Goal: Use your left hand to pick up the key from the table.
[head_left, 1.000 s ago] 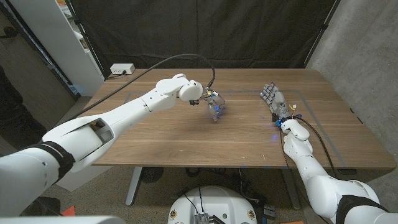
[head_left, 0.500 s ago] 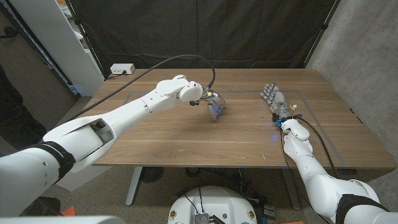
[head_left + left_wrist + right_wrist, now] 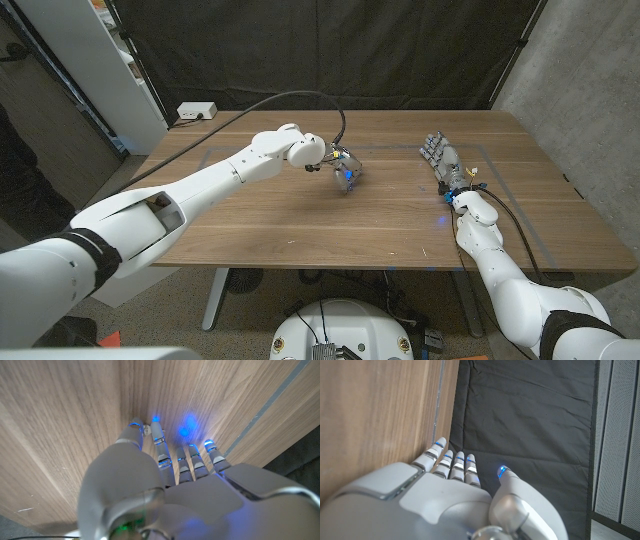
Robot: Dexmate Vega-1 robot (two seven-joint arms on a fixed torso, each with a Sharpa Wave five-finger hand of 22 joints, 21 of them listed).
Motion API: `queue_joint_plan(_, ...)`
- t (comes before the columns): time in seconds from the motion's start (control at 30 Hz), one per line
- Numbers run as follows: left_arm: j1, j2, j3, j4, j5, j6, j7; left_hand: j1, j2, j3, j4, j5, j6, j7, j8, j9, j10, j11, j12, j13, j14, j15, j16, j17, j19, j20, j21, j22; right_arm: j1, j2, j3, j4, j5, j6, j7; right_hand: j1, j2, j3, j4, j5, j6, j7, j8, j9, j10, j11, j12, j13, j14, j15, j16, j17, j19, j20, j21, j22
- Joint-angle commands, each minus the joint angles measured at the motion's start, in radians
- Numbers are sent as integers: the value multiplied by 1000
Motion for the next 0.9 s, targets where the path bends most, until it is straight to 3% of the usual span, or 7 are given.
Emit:
queue_joint_plan(0.03, 8, -1, -3, 13, 1, -8, 51, 16, 12, 11, 3, -10, 7, -1, 6, 3, 14, -1, 7, 0, 12, 0, 5, 0, 11, 3, 5, 2, 13, -3, -2, 20, -6, 9, 6, -4, -3, 5, -2, -6, 10, 1, 1, 4, 9, -2, 0, 5, 11, 1, 7, 4, 5, -6, 0, 4)
queue_joint_plan(0.43, 19, -1, -5, 16, -2, -18, 95, 46, 59, 31, 6, -27, 13, 10, -1, -7, 27, -4, 14, -3, 26, 1, 3, -11, 21, 11, 10, 1, 20, -3, -5, 29, -12, 14, 7, -4, -4, 6, -3, -6, 11, 3, 1, 4, 11, 0, 0, 5, 15, 1, 8, 4, 6, -7, 0, 4)
queue_joint_plan(0.6, 30, 2, -11, 10, -3, -20, 123, 82, 111, 65, 4, -37, 83, 6, 12, -21, 78, -28, 33, -11, 71, -15, -3, -33, 45, 8, 21, 1, 13, -4, -6, 17, -16, 17, 0, -4, -4, 7, -4, -6, 11, 3, 1, 4, 12, 0, 1, 5, 20, 2, 9, 4, 8, -10, 1, 4)
queue_joint_plan(0.9, 53, 17, -26, -18, -2, -9, 152, 114, 145, 110, 1, -31, 151, -5, 26, -37, 115, -45, 43, -23, 119, -38, -9, -51, 69, 3, 36, 1, -4, -7, -10, -12, -14, 10, -8, -4, -4, 8, -5, -6, 11, 3, 1, 4, 13, -1, 1, 5, 24, 2, 10, 4, 8, -13, 1, 4)
